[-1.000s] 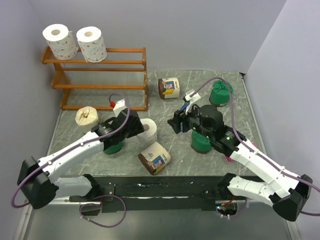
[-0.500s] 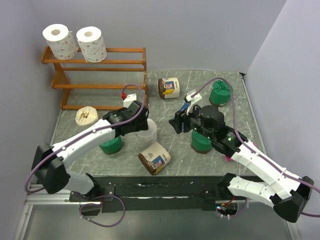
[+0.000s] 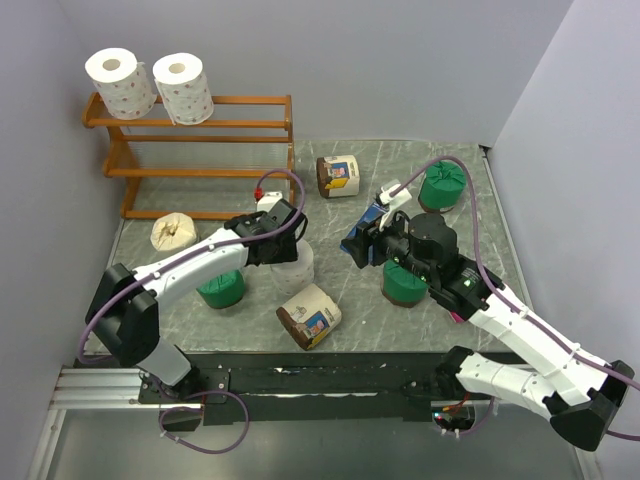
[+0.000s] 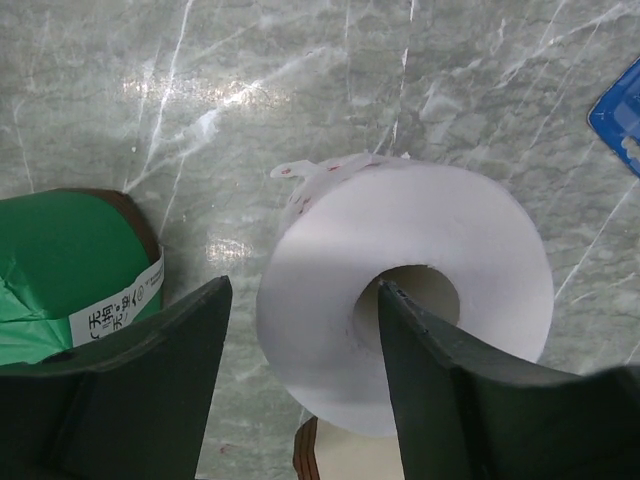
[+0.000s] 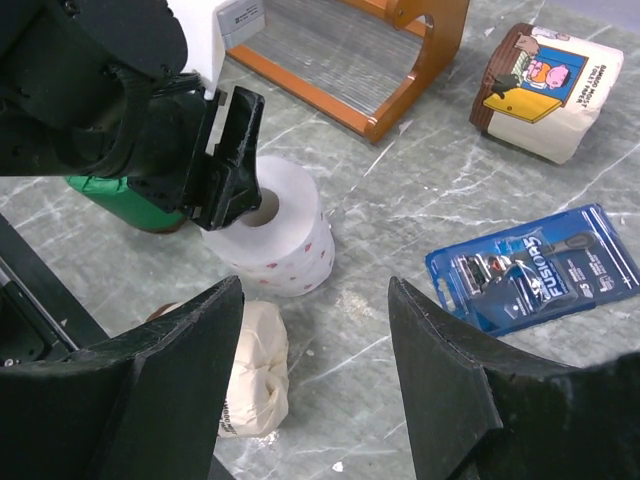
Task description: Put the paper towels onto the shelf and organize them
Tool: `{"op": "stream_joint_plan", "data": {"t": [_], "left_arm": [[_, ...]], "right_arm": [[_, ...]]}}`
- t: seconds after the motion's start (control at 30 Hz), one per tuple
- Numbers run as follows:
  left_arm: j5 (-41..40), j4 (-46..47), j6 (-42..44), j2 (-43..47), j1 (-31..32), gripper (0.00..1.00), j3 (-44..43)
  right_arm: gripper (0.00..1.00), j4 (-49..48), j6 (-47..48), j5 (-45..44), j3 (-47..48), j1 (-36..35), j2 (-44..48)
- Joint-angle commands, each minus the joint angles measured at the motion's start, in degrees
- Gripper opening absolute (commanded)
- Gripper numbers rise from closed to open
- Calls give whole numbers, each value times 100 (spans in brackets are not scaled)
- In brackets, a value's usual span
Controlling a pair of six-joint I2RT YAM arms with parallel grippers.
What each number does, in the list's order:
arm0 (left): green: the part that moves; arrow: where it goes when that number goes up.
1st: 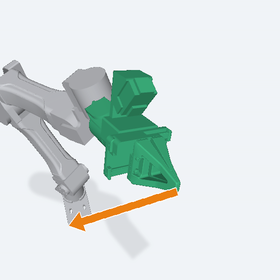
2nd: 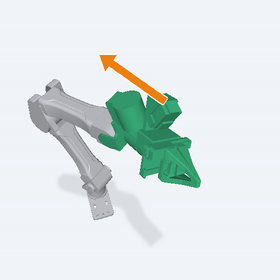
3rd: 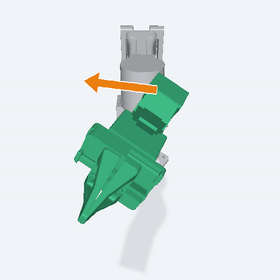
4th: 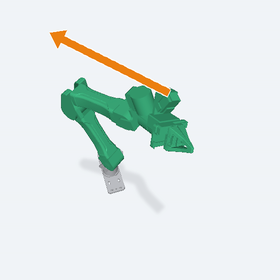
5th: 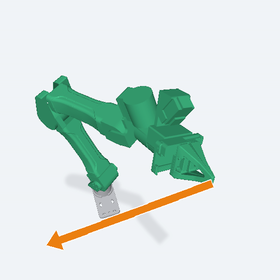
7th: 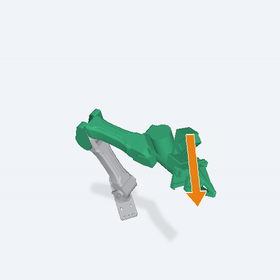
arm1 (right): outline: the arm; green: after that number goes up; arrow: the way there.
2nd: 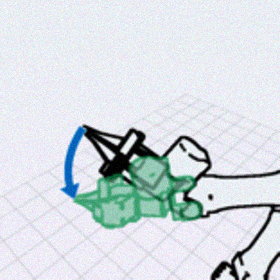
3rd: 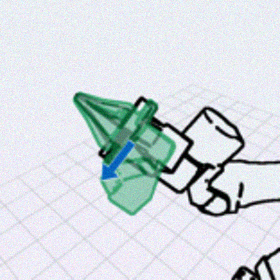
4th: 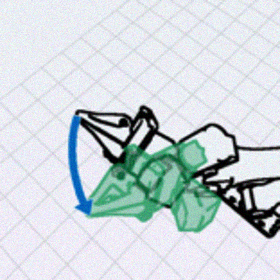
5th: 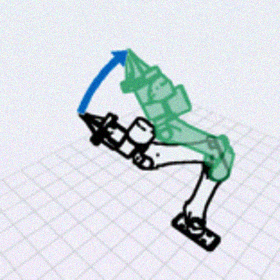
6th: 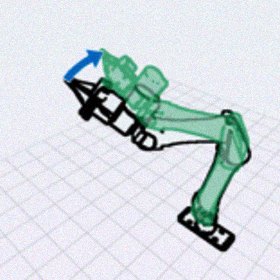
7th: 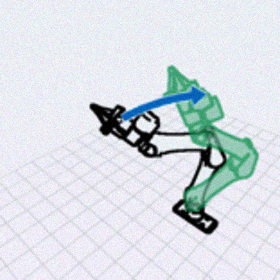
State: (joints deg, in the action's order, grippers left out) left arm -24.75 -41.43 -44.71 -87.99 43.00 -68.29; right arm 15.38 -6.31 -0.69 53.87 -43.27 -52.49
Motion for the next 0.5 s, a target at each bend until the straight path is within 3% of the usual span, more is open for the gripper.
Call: {"op": "stream_joint_plan", "data": {"t": [0.0,0.47], "left_arm": [[164,179,59,-17,-29,64,-114],[94,65,94,-18,-82,36,-404]], "right_arm": [[67,-105,94,-151,-52,-24,134],[68,-52,121,-195,-52,-24,292]]}}
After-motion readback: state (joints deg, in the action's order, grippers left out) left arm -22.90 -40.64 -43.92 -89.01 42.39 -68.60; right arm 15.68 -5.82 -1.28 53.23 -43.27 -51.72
